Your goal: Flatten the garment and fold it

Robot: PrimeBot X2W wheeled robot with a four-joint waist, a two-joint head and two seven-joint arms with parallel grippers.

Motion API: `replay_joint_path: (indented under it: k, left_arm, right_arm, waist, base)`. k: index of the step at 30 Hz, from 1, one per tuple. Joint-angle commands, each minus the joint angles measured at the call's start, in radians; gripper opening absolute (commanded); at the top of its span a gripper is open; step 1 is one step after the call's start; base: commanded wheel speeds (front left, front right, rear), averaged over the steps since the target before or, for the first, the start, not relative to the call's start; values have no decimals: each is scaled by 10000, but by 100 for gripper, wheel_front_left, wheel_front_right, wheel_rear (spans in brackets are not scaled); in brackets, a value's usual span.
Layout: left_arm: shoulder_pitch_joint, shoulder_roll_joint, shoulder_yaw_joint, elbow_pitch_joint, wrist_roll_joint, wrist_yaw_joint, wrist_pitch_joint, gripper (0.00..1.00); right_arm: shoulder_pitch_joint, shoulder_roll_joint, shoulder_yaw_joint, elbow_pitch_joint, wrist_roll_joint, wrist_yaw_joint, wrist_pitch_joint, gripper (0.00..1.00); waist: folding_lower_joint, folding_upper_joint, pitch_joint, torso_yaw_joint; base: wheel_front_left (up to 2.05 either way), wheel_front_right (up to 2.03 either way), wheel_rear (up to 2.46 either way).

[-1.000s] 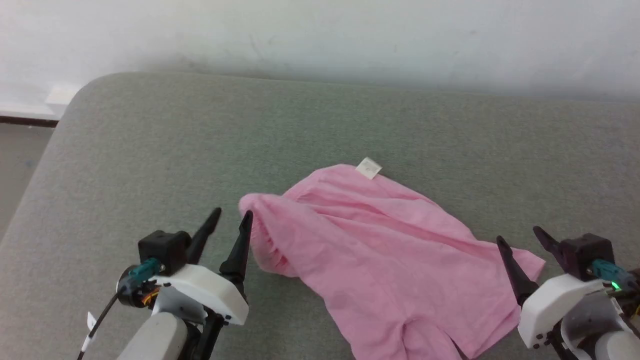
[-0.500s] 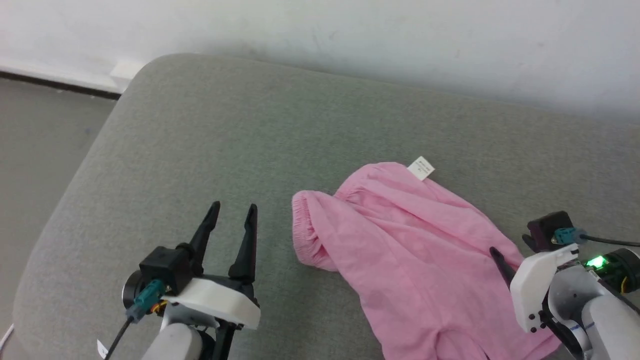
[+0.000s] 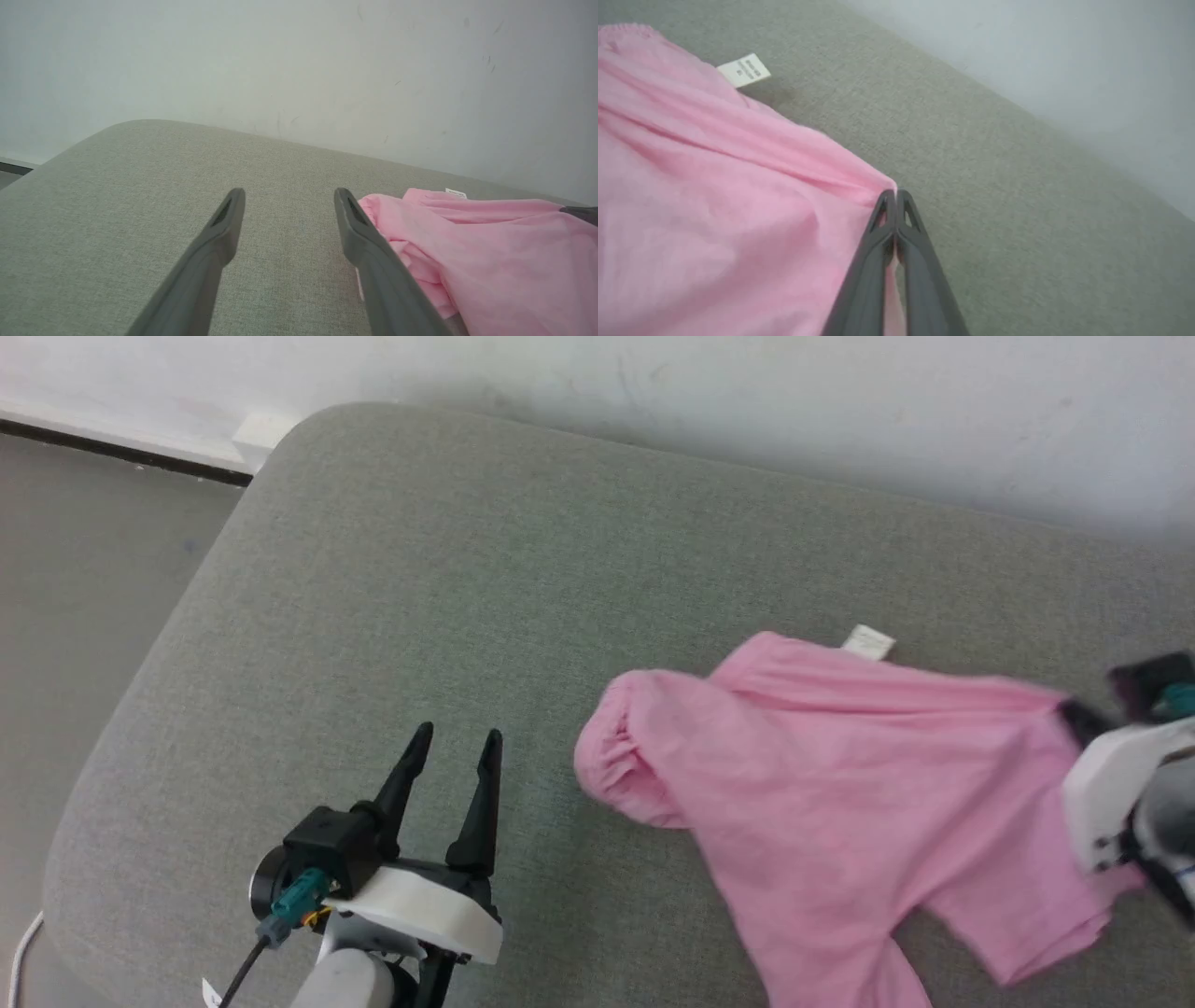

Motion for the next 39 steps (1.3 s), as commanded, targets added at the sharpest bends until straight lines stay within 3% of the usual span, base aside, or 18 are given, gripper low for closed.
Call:
replay_joint_path:
  k: [1, 8, 13, 14, 15, 20, 26, 35, 39]
  left_arm:
    - [96, -76, 43, 51, 117, -125, -48, 100]
    - [-56, -438, 105, 177, 433, -501, -48, 100]
    - [-158, -644, 177, 196, 611, -702, -49, 100]
    - [-170, -679, 193, 206, 647, -731, -49, 100]
    - [-178, -712, 206, 223, 679, -760, -49, 100]
    - [-255, -862, 284, 277, 816, -873, -49, 100]
    - [-310, -975, 414, 297, 894, -1021, -49, 100]
    - [-423, -1020, 235, 822, 900, -1244, -38, 100]
    - [-1000, -993, -106, 1543, 767, -1312, 669, 100]
  right_arm:
    - [-358, -293, -239, -87, -67, -23, -18, 0]
    - [-1472, -1669, -873, 261, -515, -23, 330, 0]
    - [-2149, -2288, -944, 1562, -851, -23, 274, 0]
    - [-2219, -2238, -929, 1896, -854, -23, 261, 22]
    - [-2269, -2129, -915, 2207, -804, -23, 221, 100]
    - [-2395, -1600, -753, 3135, -811, -23, -365, 100]
    - [-2394, -746, -760, 2836, -705, -23, -1698, 100]
    - [-771, 830, -689, 263, -163, -23, -3236, 100]
    - [541, 1619, -957, -1239, -44, -23, -3515, 100]
  waist:
    - [-1, 0, -37, -66]
    - [-1, 0, 117, -106]
    - [-1, 0, 386, -38]
    - [-1, 0, 423, -30]
    - [-1, 0, 454, -22]
    - [-1, 0, 538, -94]
    - [-1, 0, 268, -526]
    - [-1, 0, -350, -1759]
    - [-1, 0, -251, -2379]
  base:
    - [0, 0, 0]
    - [0, 0, 0]
    - [0, 0, 0]
    - [0, 0, 0]
    - [0, 0, 0]
    - [0, 0, 0]
    - [0, 0, 0]
    - [0, 0, 0]
    - [0, 0, 0]
